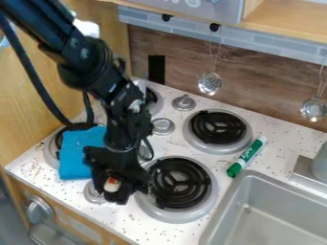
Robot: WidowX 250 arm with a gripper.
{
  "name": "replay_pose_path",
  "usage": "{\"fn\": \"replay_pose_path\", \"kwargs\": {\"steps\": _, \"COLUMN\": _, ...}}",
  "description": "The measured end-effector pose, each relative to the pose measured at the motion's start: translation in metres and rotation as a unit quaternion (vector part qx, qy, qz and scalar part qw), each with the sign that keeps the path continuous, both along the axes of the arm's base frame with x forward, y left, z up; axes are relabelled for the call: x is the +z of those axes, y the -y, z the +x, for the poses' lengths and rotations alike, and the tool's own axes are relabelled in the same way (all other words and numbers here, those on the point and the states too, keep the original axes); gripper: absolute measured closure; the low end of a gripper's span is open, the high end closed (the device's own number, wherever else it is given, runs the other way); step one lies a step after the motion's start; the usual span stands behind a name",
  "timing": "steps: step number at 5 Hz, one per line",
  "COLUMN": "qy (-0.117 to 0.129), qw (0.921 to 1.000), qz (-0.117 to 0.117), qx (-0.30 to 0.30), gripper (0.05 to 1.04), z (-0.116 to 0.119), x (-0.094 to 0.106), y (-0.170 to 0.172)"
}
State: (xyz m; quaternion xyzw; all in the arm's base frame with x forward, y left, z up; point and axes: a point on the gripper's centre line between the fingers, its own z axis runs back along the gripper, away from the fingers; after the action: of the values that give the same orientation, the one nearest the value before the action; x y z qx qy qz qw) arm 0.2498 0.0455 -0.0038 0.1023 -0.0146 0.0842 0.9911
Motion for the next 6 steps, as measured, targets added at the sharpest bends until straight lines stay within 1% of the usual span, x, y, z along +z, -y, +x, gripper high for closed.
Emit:
{"fn": "replay_pose_path", "kwargs": {"steps": 1, "qy": -0.014, "qw": 0.9997, "qz": 0.000, "qx": 0.018, "gripper": 0.494, "z": 0.002, "x": -0.011, "y": -0.009}}
{"fn": "replay_pose_path", "kwargs": {"steps": 2, "qy": -0.034, "qw": 0.9992, "qz": 0.005, "qx": 0.020, "gripper": 0.494, "z": -0.002, "x": -0.022, "y": -0.013}}
{"fn": "replay_pose_path", "kwargs": {"steps": 3, "qy": -0.041, "qw": 0.9987, "qz": 0.006, "qx": 0.030, "gripper": 0.494, "z": 0.002, "x": -0.028, "y": -0.014}}
{"fn": "replay_pose_path", "kwargs": {"steps": 4, "qy": -0.039, "qw": 0.9990, "qz": 0.003, "qx": 0.024, "gripper": 0.444, "z": 0.004, "x": -0.031, "y": -0.013}}
{"fn": "replay_pose_path", "kwargs": {"steps": 5, "qy": -0.037, "qw": 0.9992, "qz": 0.000, "qx": 0.013, "gripper": 0.144, "z": 0.005, "x": -0.032, "y": -0.012}}
{"fn": "replay_pose_path", "kwargs": {"steps": 6, "qy": -0.036, "qw": 0.9991, "qz": -0.016, "qx": 0.013, "gripper": 0.073, "z": 0.009, "x": -0.028, "y": -0.007}}
